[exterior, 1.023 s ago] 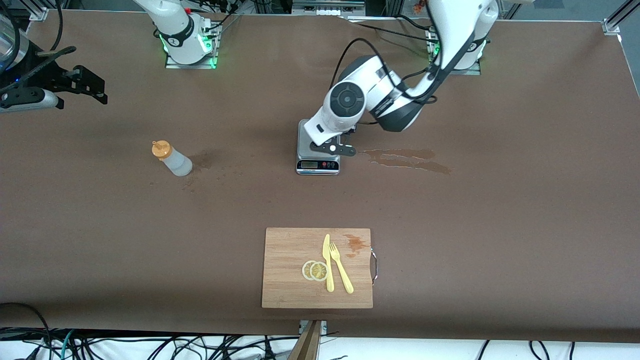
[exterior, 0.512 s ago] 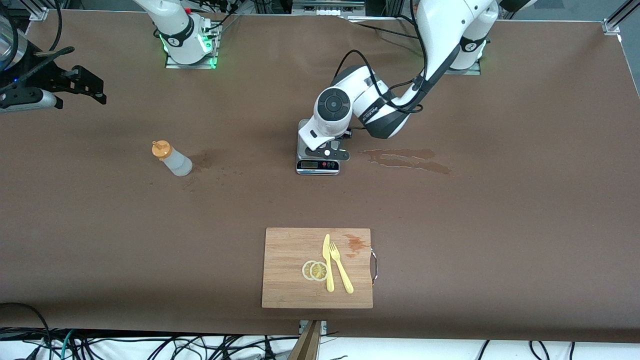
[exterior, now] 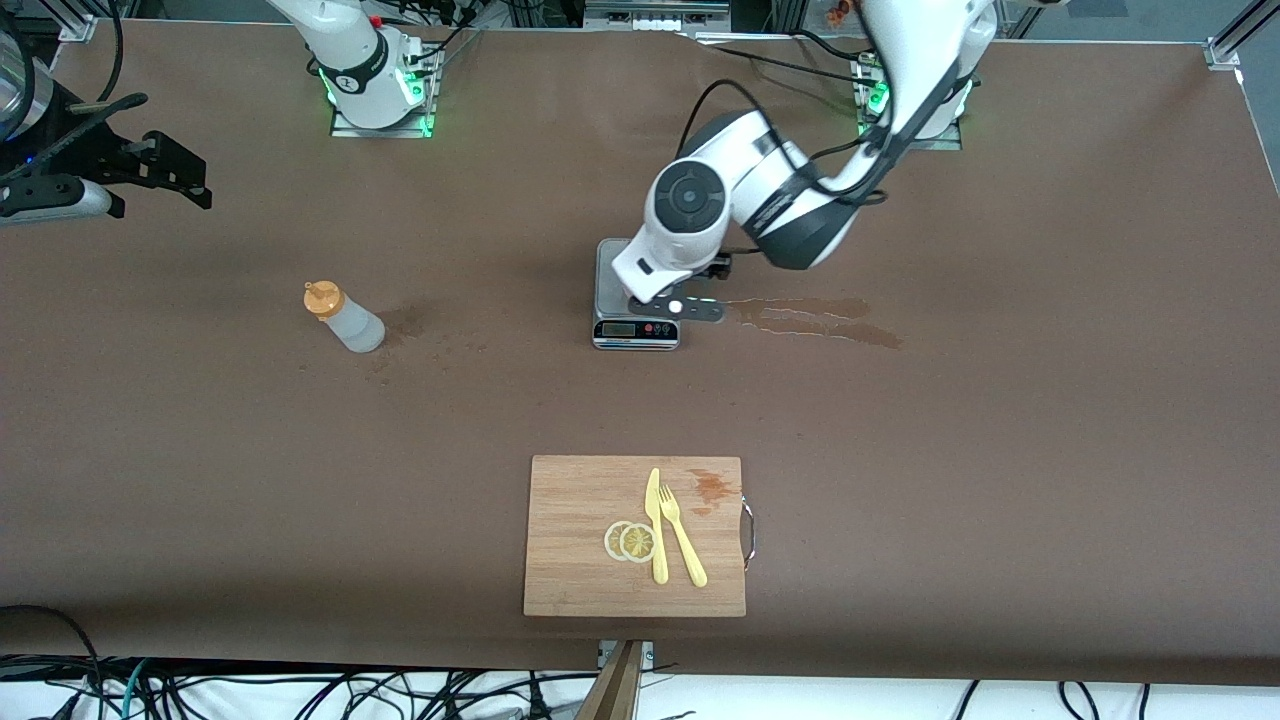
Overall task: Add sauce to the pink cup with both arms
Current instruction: 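Release the cup on the scale and raise the left gripper away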
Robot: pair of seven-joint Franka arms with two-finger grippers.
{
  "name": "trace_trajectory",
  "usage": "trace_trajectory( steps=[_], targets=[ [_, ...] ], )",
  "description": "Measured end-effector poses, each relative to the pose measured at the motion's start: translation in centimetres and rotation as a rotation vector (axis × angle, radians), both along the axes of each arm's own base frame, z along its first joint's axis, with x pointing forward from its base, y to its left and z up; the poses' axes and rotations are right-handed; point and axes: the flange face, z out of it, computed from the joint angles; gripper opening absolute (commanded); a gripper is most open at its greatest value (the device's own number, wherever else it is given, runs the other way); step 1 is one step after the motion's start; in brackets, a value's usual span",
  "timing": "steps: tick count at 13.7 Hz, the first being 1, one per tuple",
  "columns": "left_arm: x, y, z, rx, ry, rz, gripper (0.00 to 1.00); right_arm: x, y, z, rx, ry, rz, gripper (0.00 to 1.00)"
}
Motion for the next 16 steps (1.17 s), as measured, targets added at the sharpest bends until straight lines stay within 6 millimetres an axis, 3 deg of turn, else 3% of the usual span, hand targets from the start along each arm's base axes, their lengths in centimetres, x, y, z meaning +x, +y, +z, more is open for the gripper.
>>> trace_trajectory(
  steps=[4, 7, 10, 13, 14, 16],
  targets=[
    [3.7, 10.6, 12.4, 0.036, -0.046, 0.017, 1.00, 0.2, -0.2, -0.4, 0.000, 0.010, -0.002, 1.00],
    [5.2, 17.8, 17.8, 0.025, -0.096, -0.067, 1.00, -0.2, -1.6, -1.2, 0.019, 0.067, 0.088, 1.00],
    [6.2, 26.1, 21.1, 0.019, -0.145, -0.131, 1.00, -0.3, -2.1, -1.2, 0.054, 0.077, 0.227, 1.00],
    [5.7, 33.9, 21.6, -0.075, -0.191, -0.100, 1.00, 0.0, -2.7, -2.1, 0.098, 0.084, 0.486, 1.00],
    [5.0, 35.5, 21.5, -0.083, -0.205, -0.107, 1.00, 0.4, -3.5, -3.0, 0.142, 0.087, 0.562, 1.00],
    [3.6, 36.0, 21.8, -0.035, -0.214, -0.141, 1.00, 1.7, -6.2, -6.1, 0.251, 0.084, 0.685, 1.00]
  ],
)
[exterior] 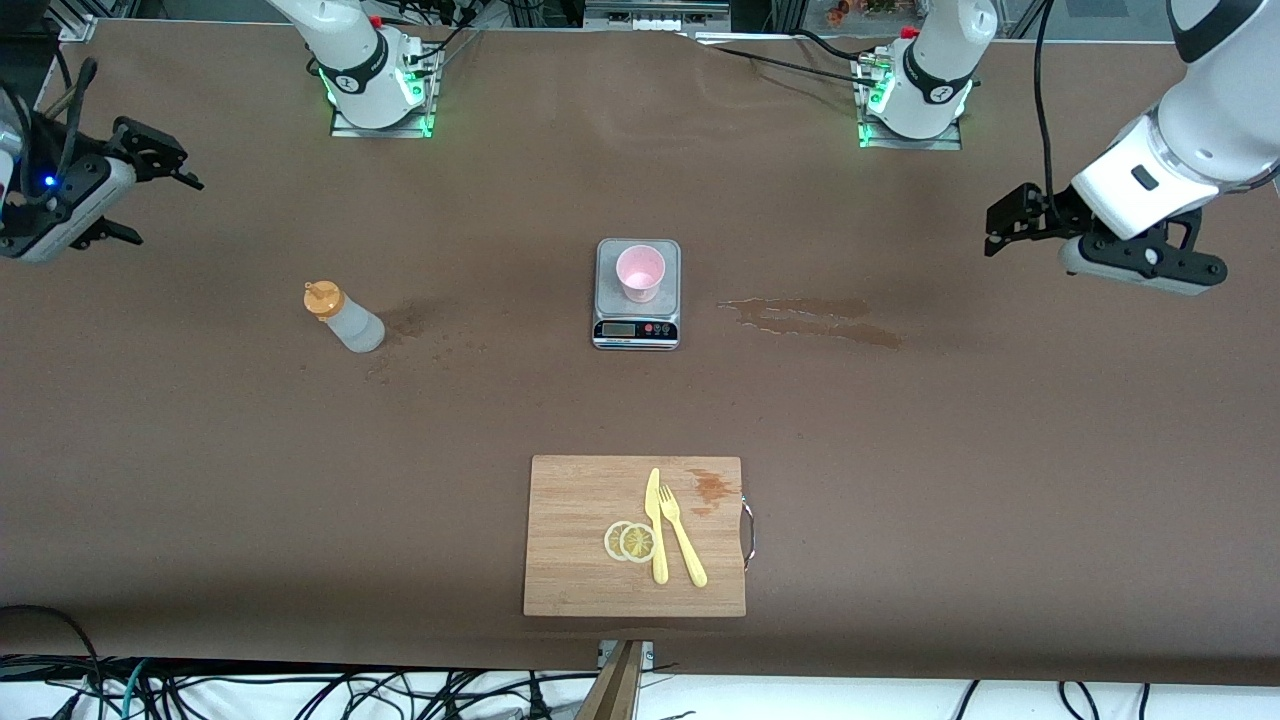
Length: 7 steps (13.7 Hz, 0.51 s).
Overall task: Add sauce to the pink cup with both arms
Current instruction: 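Release the cup on the scale and raise the left gripper away, then reach the right gripper to the white sauce bottle and grasp it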
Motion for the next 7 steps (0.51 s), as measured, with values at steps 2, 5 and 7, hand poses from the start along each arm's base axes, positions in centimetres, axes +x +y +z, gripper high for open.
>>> trace_trajectory(
  steps=[2, 5, 7],
  targets=[
    [-0.1, -0.4, 0.1, 0.031, -0.005, -0.017, 1.00, 1.6, -2.1, -4.0, 0.089, 0.006, 0.107, 1.00],
    [-0.1, -0.3, -0.2, 0.035, 0.005, -0.016, 1.00, 3.6, -3.5, -10.0, 0.224, -0.010, 0.238, 1.00],
    [-0.4, -0.2, -0.4, 0.040, 0.037, -0.015, 1.00, 4.5, -4.5, -14.5, 0.352, -0.047, 0.336, 1.00]
  ],
)
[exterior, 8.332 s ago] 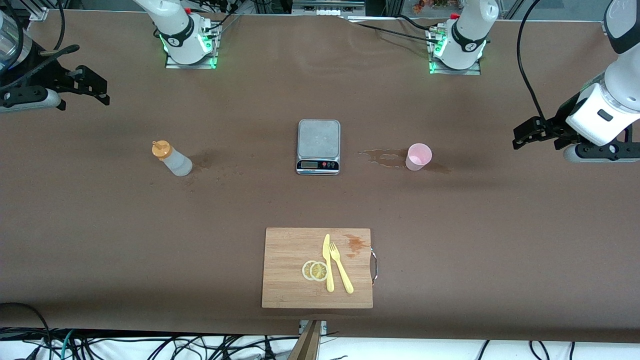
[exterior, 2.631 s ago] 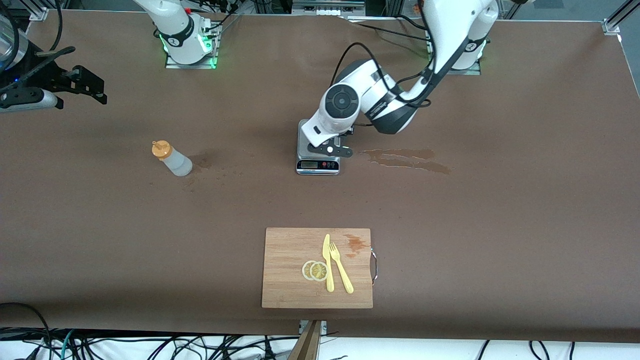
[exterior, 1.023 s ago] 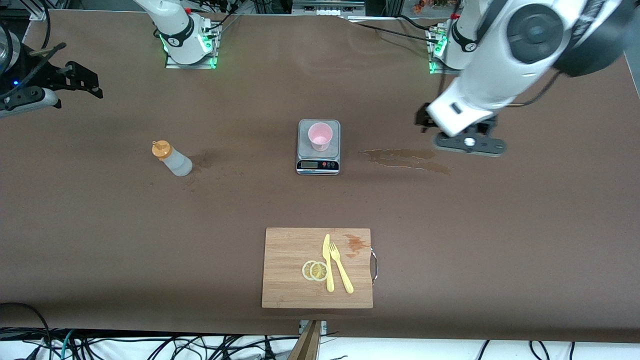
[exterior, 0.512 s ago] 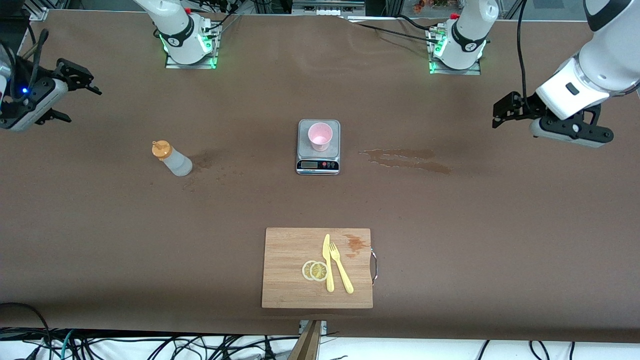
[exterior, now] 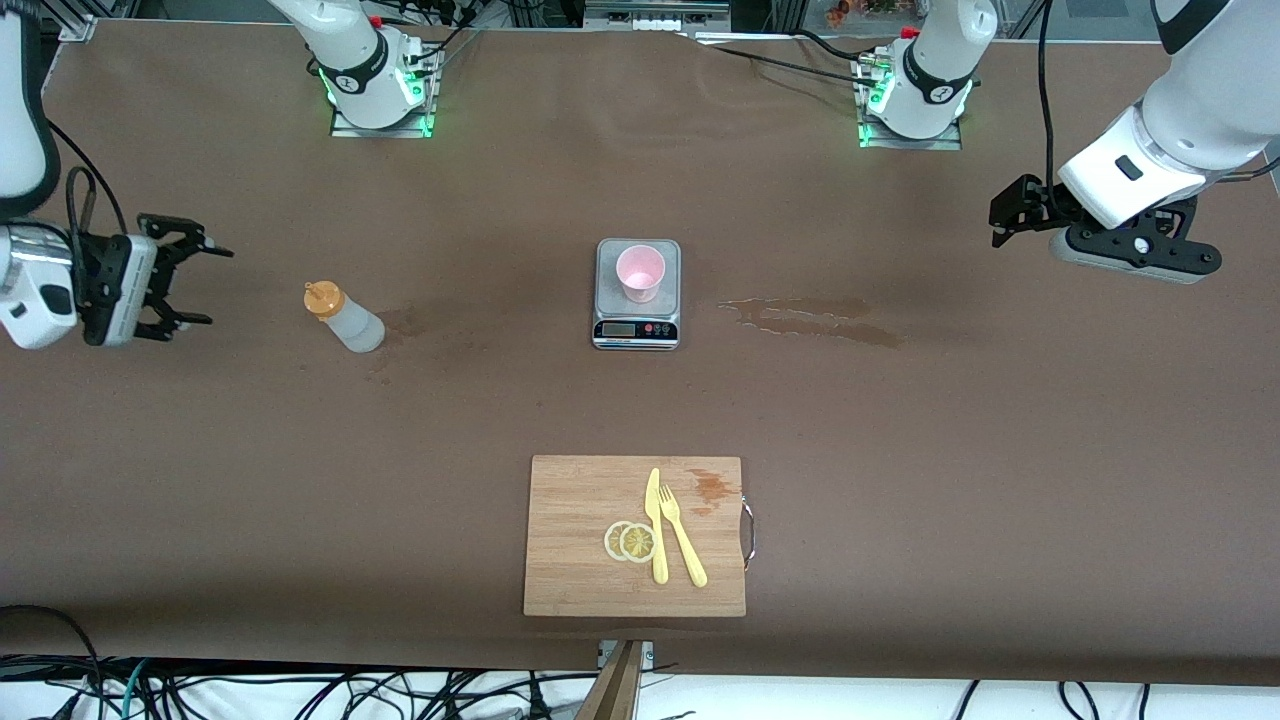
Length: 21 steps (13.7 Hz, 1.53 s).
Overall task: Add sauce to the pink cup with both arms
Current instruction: 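Reach the right gripper to the white sauce bottle and grasp it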
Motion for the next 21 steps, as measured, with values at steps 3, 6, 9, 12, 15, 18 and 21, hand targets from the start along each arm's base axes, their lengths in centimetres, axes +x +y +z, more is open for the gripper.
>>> trace_trajectory(
  steps=[3, 6, 9, 12, 15, 18, 21],
  targets=[
    [0.0, 0.0, 0.3, 0.000, -0.001, 0.000, 1.00, 0.3, -1.5, -6.5, 0.186, -0.058, 0.112, 1.00],
    [-0.1, 0.0, 0.5, 0.001, 0.006, -0.001, 1.00, -0.3, -2.4, -12.7, 0.336, -0.114, 0.197, 1.00],
    [-0.2, -0.1, 0.5, 0.002, 0.010, -0.002, 1.00, -2.0, -2.7, -18.1, 0.461, -0.160, 0.258, 1.00],
    [-0.2, -0.4, 0.6, 0.002, 0.010, -0.007, 1.00, -4.0, -2.3, -21.7, 0.558, -0.212, 0.312, 1.00],
    [-0.3, -0.4, 0.6, 0.002, 0.011, -0.007, 1.00, -4.7, -2.3, -23.4, 0.611, -0.276, 0.370, 1.00],
    [-0.3, -0.4, 0.6, 0.002, 0.012, -0.007, 1.00, -4.9, -2.0, -24.7, 0.648, -0.320, 0.387, 1.00],
    [-0.3, -0.4, 0.6, 0.002, 0.013, -0.007, 1.00, -4.9, -1.4, -25.5, 0.653, -0.326, 0.394, 0.98]
  ],
)
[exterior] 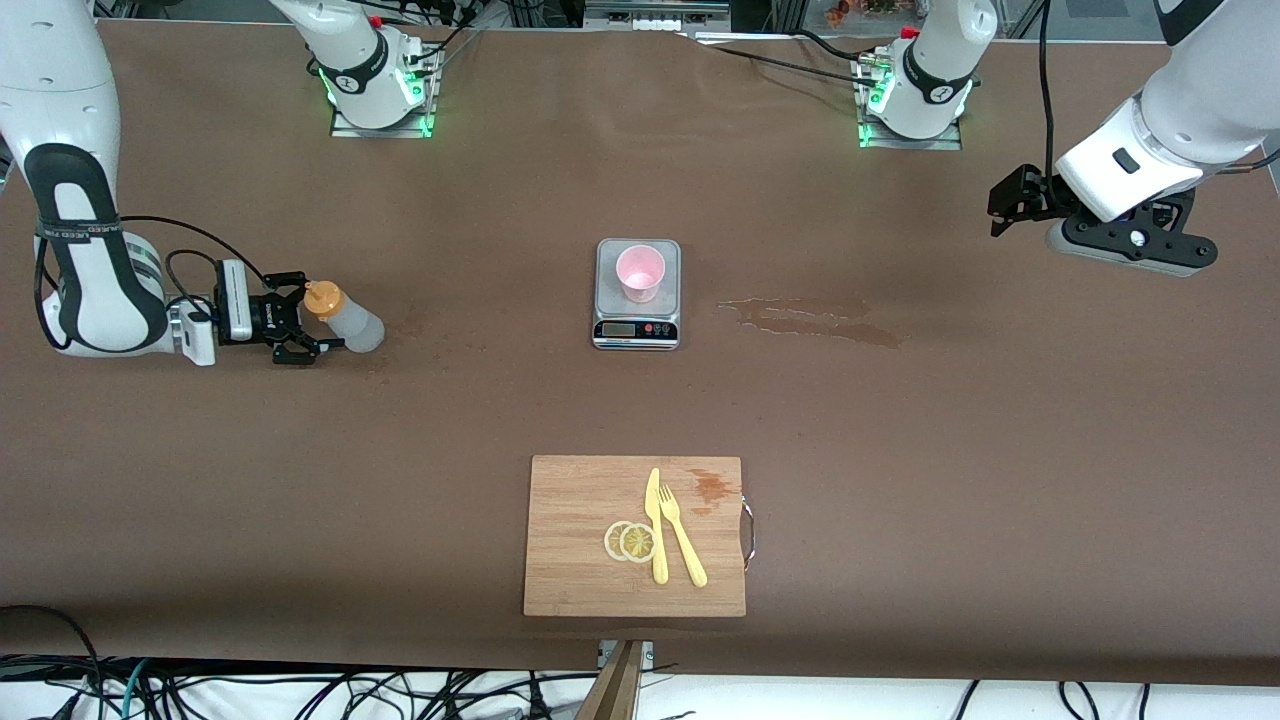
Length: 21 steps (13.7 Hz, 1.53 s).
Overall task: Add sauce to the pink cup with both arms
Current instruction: 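Reach the right gripper to the white sauce bottle and grasp it, then lift the sauce bottle with the right gripper toward the pink cup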
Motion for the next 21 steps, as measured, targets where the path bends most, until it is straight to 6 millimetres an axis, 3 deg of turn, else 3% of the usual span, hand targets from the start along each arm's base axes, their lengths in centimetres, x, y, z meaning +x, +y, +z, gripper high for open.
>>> trace_trajectory(
  steps=[1, 6, 7, 10, 12, 16, 21],
  targets=[
    [0.0, 0.0, 0.0, 0.000, 0.000, 0.000, 1.00, 0.1, 0.3, -0.1, 0.002, -0.001, 0.002, 0.92],
    [0.0, 0.0, 0.0, 0.000, 0.001, 0.000, 1.00, 0.7, 2.2, -0.3, 0.006, -0.011, 0.008, 0.15],
    [0.0, 0.0, 0.0, 0.000, 0.001, 0.000, 1.00, 0.9, 2.4, -0.1, 0.003, -0.017, 0.012, 0.07],
    [0.0, 0.0, 0.0, 0.000, 0.001, 0.000, 1.00, 2.4, 3.5, 0.7, -0.029, -0.035, 0.020, 0.05],
    [0.0, 0.0, 0.0, 0.000, 0.001, 0.000, 1.00, 4.3, 5.3, 2.7, -0.093, -0.035, 0.022, 0.05],
    [0.0, 0.0, 0.0, 0.000, 0.001, 0.000, 1.00, 7.2, 11.6, 11.0, -0.328, -0.016, 0.037, 0.05],
    [0.0, 0.0, 0.0, 0.000, 0.001, -0.001, 1.00, 7.9, 20.5, 19.5, -0.610, 0.002, 0.020, 0.05]
  ],
)
